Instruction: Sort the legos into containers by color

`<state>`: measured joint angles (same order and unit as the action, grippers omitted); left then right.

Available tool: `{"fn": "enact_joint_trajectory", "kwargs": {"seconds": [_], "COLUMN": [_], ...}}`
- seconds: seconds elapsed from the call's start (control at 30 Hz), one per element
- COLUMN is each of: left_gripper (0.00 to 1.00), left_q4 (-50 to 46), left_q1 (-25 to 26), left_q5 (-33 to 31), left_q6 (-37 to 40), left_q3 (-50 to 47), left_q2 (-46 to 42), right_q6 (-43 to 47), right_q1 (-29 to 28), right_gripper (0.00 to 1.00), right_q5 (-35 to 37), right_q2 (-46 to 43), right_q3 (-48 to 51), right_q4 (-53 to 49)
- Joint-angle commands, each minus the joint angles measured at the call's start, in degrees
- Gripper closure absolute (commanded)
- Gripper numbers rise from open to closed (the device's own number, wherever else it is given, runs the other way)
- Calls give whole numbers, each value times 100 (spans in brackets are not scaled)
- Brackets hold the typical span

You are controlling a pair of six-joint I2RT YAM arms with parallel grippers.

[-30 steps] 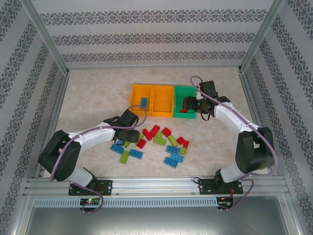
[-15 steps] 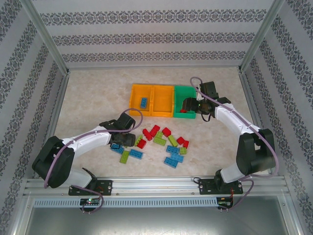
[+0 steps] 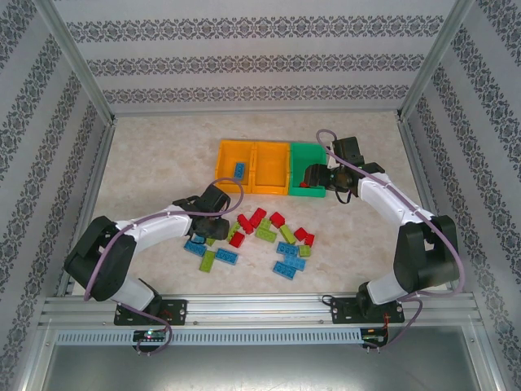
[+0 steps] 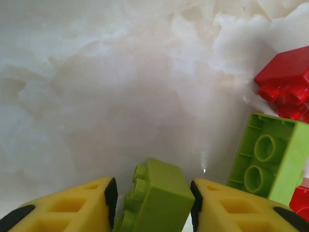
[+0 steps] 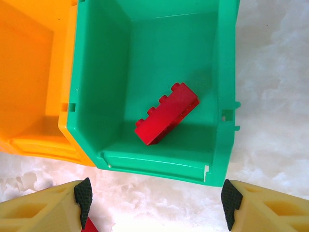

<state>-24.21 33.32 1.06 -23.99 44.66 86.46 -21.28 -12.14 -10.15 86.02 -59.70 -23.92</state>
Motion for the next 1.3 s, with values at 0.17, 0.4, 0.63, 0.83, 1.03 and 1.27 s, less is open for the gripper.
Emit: {"fn": "enact_joint_trajectory", "kwargs": {"seconds": [0.17, 0.4, 0.63, 0.83, 1.03, 1.27], "left_gripper": [69, 79, 82, 82, 82, 82], "left_q4": [-98, -250, -397, -194, 28, -253], "left_q1": [60, 60, 61, 60, 60, 52], "left_q5": [-55, -234, -317, -63, 527, 643], "left_q6": [86, 65, 136, 330, 383, 213], "left_q3": [-11, 271, 915, 1890, 3406, 5053], "left_q2": [180, -18, -55, 284, 1342, 2790], "right_q6": [21, 5, 130, 325, 359, 143], "right_q1": [-7, -7, -189, -589, -1261, -1717], "right_gripper": [26, 26, 26, 27, 28, 29], "right_q5": [39, 32, 70, 177, 319, 383], "right_q2": [-102, -120, -333, -623, -757, -780], "right_q3": [142, 195, 408, 771, 1197, 1595], "right_q4": [-79, -55, 1, -32, 88, 498]}}
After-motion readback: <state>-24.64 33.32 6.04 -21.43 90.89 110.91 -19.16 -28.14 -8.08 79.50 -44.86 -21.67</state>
